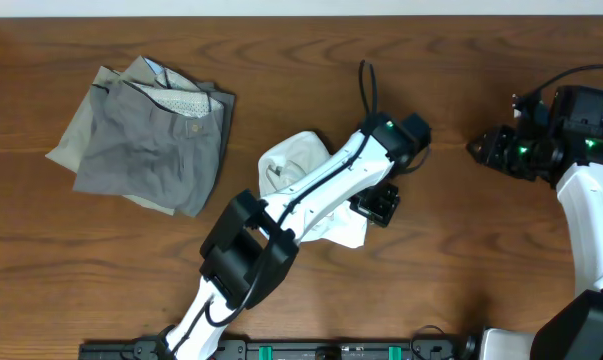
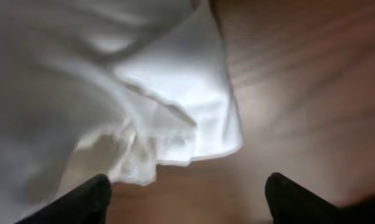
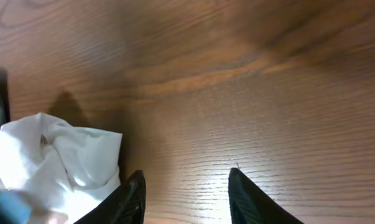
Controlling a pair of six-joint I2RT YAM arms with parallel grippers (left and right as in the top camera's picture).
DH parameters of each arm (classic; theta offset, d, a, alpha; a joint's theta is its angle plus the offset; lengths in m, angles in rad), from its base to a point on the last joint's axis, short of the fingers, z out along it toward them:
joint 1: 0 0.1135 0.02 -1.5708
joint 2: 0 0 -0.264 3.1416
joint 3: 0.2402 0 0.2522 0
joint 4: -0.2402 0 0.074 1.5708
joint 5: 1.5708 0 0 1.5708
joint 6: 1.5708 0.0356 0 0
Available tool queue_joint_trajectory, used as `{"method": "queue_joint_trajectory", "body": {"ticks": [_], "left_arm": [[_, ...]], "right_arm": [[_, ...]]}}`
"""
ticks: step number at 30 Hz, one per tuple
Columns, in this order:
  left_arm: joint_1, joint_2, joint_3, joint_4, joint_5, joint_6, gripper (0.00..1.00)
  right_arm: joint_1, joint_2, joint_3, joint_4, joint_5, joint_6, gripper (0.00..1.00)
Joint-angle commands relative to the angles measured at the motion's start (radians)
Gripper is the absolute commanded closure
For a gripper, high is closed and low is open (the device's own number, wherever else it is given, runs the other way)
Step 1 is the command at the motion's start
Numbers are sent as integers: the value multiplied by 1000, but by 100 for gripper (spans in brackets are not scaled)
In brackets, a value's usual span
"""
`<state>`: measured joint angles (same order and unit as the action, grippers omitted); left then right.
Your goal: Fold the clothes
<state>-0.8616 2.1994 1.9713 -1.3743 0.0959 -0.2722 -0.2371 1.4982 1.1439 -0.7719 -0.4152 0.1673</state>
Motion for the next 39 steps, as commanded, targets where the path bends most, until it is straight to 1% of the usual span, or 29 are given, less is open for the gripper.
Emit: {"method": "queue_joint_trajectory", "body": {"ticks": [1,3,5,7,8,12,14,17,18,19,21,24,29,31,32,34,35,37,38,39], "left_arm": [[22,-25,132,-96,-85,-8,14],[44,-33,206,-185,-159,-19,12],[76,-53,255,-256,-225,-23,11],[121,-88,271,-309,-290,-36,9],[156,-116,269,-315,-314,-39,9],[287,-204,268,-315,-314,-40,10],[373,-249,268,-315,-314,-40,18],[488,-306,268,-312,-283,-40,49],[516,-317,268,-312,-269,-39,53],[552,-332,268,-312,-256,-39,55],[608,-353,268,-313,-245,-35,55],[659,-371,268,-313,-225,-30,55],[682,-374,268,-315,-204,0,55],[682,-374,268,-315,-204,10,55],[682,-374,268,-315,-204,9,55],[682,-374,268,-312,-204,9,55],[682,-374,268,-311,-204,9,55],[682,-374,268,-308,-204,9,55],[682,-374,268,-307,-204,9,55],[682,-374,268,-307,-204,9,55]], "right_arm": [[20,-10,8,-7,-13,-21,57],[33,-10,8,-7,-29,-53,56],[55,-10,8,-3,-88,-101,55],[92,-10,8,7,-155,-161,55],[121,-10,8,13,-174,-183,55],[249,-8,8,24,-180,-209,53],[332,-3,7,34,-174,-216,51],[470,26,6,71,-123,-212,51],[514,40,6,86,-95,-205,51],[556,56,6,103,-69,-205,51],[648,99,6,145,-4,-205,52],[751,158,6,200,120,-205,51],[863,241,6,246,220,-205,52],[884,258,6,259,269,-177,53],[890,264,6,263,297,-158,59],[893,264,6,264,367,-114,79],[890,262,6,265,400,-93,85],[877,257,7,267,449,-69,96],[869,254,8,267,470,-66,99],[858,253,8,267,494,-65,99]]}}
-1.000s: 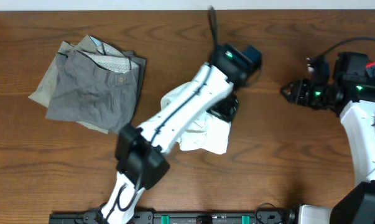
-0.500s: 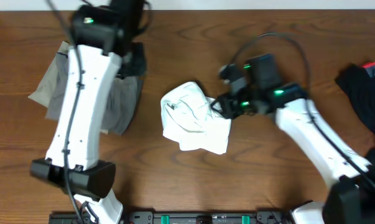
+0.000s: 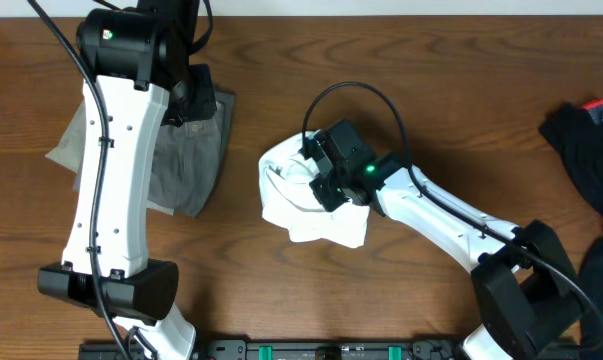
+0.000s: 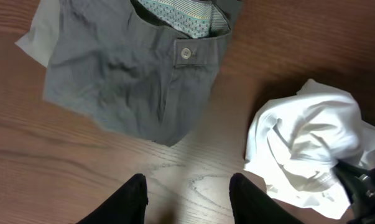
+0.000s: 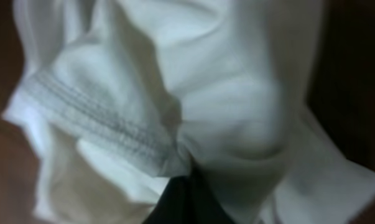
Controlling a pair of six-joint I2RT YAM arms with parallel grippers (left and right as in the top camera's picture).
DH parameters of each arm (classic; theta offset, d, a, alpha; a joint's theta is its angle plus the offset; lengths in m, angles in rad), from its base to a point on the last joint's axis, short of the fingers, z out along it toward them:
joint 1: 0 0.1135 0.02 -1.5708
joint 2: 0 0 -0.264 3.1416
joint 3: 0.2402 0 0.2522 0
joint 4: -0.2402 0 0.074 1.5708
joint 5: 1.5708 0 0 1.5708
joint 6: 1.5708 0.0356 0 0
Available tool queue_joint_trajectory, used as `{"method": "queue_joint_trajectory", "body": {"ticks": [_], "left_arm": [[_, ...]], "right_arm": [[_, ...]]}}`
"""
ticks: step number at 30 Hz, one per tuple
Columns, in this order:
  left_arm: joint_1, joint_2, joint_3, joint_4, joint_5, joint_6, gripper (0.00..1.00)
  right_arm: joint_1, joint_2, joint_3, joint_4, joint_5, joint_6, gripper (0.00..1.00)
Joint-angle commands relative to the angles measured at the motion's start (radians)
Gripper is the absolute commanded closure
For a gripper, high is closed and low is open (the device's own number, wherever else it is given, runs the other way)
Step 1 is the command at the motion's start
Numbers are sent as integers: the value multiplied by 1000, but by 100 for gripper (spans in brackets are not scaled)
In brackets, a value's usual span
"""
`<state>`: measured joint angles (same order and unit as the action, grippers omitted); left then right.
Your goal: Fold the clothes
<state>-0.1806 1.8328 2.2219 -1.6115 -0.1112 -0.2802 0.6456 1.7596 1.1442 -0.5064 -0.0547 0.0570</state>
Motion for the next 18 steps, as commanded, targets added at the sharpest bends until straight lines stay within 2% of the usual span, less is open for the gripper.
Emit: {"method": "queue_joint_trajectory", "body": {"ticks": [1,16,17,18], "left_arm": [[1,-8,17,-69,3,17,55],[1,-7,17,-67,3,17,54],[1,-7,17,-67,3,17,54],[1,-7,17,-67,4,17,54]], "right_arm": [[-38,-14,8,0,161,57,99],[-308,-60,8,22,168,70,99],[-320,-60,8,32,146,69,96],[-332,-60,8,43,108,68,82]]}}
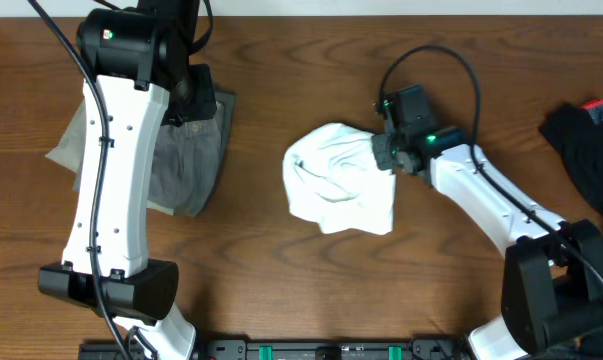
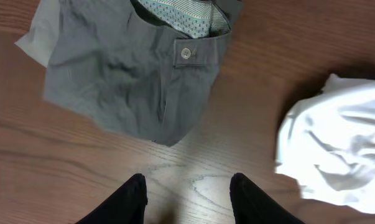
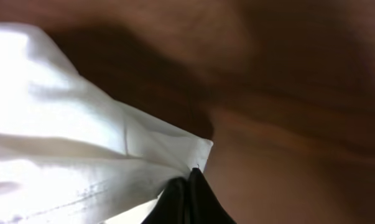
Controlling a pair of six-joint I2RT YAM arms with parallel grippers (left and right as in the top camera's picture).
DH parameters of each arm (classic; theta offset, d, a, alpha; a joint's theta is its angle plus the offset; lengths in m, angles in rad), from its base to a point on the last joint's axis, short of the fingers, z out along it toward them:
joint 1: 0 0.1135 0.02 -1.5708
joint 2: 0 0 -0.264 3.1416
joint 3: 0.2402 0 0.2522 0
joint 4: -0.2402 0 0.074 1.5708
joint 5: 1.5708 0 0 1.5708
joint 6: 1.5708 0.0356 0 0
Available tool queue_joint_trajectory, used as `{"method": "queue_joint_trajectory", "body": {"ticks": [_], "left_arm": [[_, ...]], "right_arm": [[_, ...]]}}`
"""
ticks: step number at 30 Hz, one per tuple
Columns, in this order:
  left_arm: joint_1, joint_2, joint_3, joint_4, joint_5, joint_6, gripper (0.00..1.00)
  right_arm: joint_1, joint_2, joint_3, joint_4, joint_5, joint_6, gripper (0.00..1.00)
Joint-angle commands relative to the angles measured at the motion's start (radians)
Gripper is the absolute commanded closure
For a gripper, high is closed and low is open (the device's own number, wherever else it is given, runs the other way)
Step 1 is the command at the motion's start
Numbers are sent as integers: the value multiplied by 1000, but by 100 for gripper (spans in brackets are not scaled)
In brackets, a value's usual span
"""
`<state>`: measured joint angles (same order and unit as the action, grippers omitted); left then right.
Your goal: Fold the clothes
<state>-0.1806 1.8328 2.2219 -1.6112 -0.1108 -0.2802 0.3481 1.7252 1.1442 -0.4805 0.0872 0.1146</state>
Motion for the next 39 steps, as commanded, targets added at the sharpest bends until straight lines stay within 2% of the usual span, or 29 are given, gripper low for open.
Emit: {"method": "queue_joint_trajectory", "body": {"ticks": [1,2,3,5,9,11,13,16,19,21,24,31,36,38,39], "left_arm": [[1,-7,17,-68,3,17,54],[1,-7,17,-68,3,17,54],[1,-7,17,-68,3,17,54],[1,-7,17,-72,3,17,54],[1,-7,14,-74,3,18,54],[1,-7,14,-72,3,18,54],[1,-7,14,-68,3,18,54],[1,-7,14,-67,3,18,54],[1,-7,14,-63,3,17,54],[1,-7,14,-59,3,18,53],[1,-7,14,-56,3,18,53],[1,-7,14,-44,11,17,54],[1,-7,14,-53,18,18,54],[1,-7,14,-53,18,18,54],[1,-7,14,-53,18,18,54]], "right_arm": [[-42,-25,8,18,-69,11,64],[-49,-25,8,16,-113,10,55],[-53,-26,8,9,-145,2,53],[-60,-31,8,-19,-233,-20,65],[-48,-52,8,-56,-515,-187,62],[-27,-67,8,-78,-548,-193,61],[-1,-78,8,-102,-528,-161,62],[32,-84,8,-132,-387,-33,61],[44,-84,8,-138,-385,-37,65],[51,-84,8,-159,-409,-37,63],[78,-81,5,-183,-413,-6,54],[166,-35,4,-93,-349,253,52],[201,11,4,-64,-211,429,53],[202,23,4,-39,-211,441,61],[202,24,5,-21,-212,441,75]]}}
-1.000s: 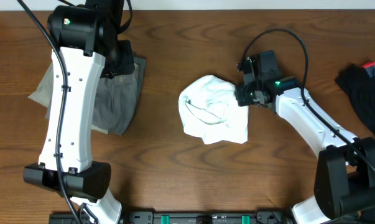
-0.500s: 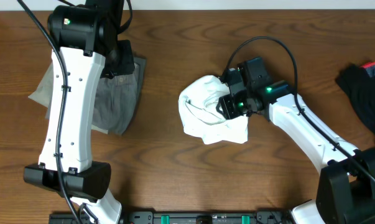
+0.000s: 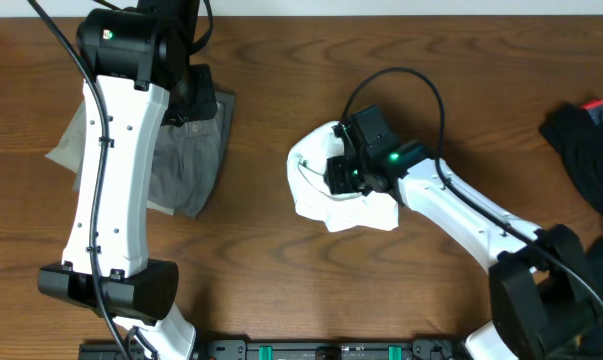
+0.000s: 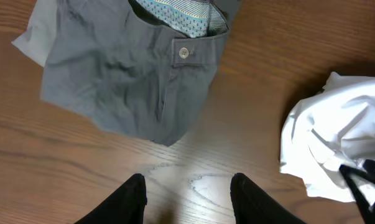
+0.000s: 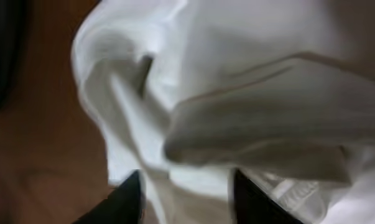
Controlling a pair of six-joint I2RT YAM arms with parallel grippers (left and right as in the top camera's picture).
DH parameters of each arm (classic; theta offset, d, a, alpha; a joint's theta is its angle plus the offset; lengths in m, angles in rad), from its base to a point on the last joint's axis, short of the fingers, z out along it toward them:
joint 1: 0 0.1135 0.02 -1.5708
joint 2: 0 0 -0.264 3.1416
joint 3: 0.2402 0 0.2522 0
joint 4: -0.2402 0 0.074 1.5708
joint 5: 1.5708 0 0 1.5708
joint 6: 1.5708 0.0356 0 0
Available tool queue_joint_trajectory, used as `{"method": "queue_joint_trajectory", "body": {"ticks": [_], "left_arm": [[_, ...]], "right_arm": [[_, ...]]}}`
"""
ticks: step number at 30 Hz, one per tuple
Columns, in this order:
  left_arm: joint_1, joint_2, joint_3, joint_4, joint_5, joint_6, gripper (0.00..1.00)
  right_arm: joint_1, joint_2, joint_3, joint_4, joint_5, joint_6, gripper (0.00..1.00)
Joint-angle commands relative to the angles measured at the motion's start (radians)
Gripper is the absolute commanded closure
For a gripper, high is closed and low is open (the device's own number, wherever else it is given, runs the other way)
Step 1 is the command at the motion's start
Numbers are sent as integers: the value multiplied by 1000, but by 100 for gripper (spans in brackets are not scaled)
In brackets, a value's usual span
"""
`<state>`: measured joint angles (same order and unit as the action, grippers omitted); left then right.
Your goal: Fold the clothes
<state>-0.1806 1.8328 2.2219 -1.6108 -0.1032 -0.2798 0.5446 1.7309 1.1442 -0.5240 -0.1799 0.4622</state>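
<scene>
A crumpled white garment [image 3: 356, 205] lies at the table's middle; it also shows in the left wrist view [image 4: 336, 137] and fills the right wrist view [image 5: 237, 93]. My right gripper [image 3: 343, 172] is right on top of it, open, with its fingertips [image 5: 128, 199] astride a white fold. A folded pair of grey trousers [image 3: 181, 160] lies at the back left, button and patterned waistband showing [image 4: 131, 68]. My left gripper [image 4: 188, 199] hangs open high above the wood in front of the trousers, with nothing between its fingers.
A dark cloth [image 3: 581, 130] lies at the table's right edge. A pale folded garment [image 3: 66, 140] sticks out from under the trousers on their left. The tall left arm [image 3: 111, 180] stands over the table's left side. Bare wood shows along the front.
My right gripper was shut on the white garment's right edge; now it is open over the garment's middle, further left. The garment's right side looks more bunched. The left arm has hardly moved.
First my left arm lay across the white garment, gripper open, the right arm back at the right. Then the left arm stood over the trousers and the right gripper was shut on the garment. The garment then lay further right. Now the right gripper is open on it.
</scene>
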Motion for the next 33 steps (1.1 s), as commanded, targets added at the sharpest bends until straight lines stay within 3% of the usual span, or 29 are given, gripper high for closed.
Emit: {"method": "queue_joint_trajectory", "body": {"ticks": [1,3,13,27,28,33], "left_arm": [[1,-7,14,-53,11,17,54],[1,-7,14,-53,10,17,54],[1,-6,14,-52,10,24,54],[1,-7,14,-53,10,24,54],[1,-7,14,-53,10,24,54],[1,-6,14,-53,11,43,54]], "right_arm": [[5,19,5,41,52,87,87],[-3,3,10,55,52,60,99],[-146,-168,20,-9,139,-92,99],[-346,-58,20,112,216,-198,99],[-352,-49,20,119,229,-198,98],[-400,-39,20,116,244,-198,76]]}}
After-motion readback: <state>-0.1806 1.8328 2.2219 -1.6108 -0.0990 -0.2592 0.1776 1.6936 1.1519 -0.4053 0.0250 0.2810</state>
